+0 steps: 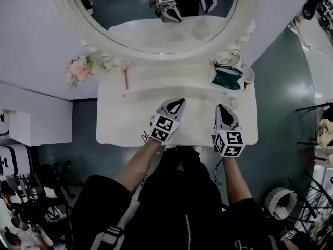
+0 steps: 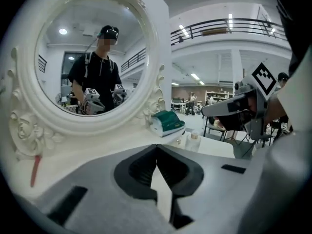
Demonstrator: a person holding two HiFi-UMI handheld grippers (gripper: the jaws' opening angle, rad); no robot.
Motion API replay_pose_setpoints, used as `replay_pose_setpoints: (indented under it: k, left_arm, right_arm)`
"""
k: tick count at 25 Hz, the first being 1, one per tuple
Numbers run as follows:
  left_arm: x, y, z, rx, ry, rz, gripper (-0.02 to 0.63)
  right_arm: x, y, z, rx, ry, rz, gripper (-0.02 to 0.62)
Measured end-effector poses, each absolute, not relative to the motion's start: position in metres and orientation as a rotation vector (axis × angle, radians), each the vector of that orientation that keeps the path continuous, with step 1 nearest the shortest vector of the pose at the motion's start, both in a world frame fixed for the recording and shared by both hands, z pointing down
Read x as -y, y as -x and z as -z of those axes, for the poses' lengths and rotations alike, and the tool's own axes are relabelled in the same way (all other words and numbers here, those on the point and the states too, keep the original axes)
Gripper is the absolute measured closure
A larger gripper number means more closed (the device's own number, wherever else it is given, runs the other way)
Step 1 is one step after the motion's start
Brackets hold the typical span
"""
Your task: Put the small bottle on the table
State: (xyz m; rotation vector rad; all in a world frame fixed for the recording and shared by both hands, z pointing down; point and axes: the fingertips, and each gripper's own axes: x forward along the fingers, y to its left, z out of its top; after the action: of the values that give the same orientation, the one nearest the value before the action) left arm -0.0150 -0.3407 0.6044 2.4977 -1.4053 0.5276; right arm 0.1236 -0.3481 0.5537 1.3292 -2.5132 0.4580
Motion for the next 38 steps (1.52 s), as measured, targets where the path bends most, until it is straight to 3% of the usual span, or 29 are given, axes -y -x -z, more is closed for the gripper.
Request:
replay_pose_setpoints:
  k: [10,17,38]
  left_arm:
    - [0.302,0.135,-0.529,1.735,-2.389,-0.42,0.605]
    - [0.278,0.186,-0.5,1.85,-2.348,-0.38,0.606]
    - [0.289,0.201,-0.495,1.86,-2.362,-0.325,0.606]
  right_arm:
    - [0.344,-0.014,-0.504,2.685,-1.145,-0.293,0.594]
    - [0.329,0.023,-0.487,2.733,-1.112,-0.231,0.595]
    - [0.332,0.033,-0.483,2.724,-1.106,-0.172,0.595]
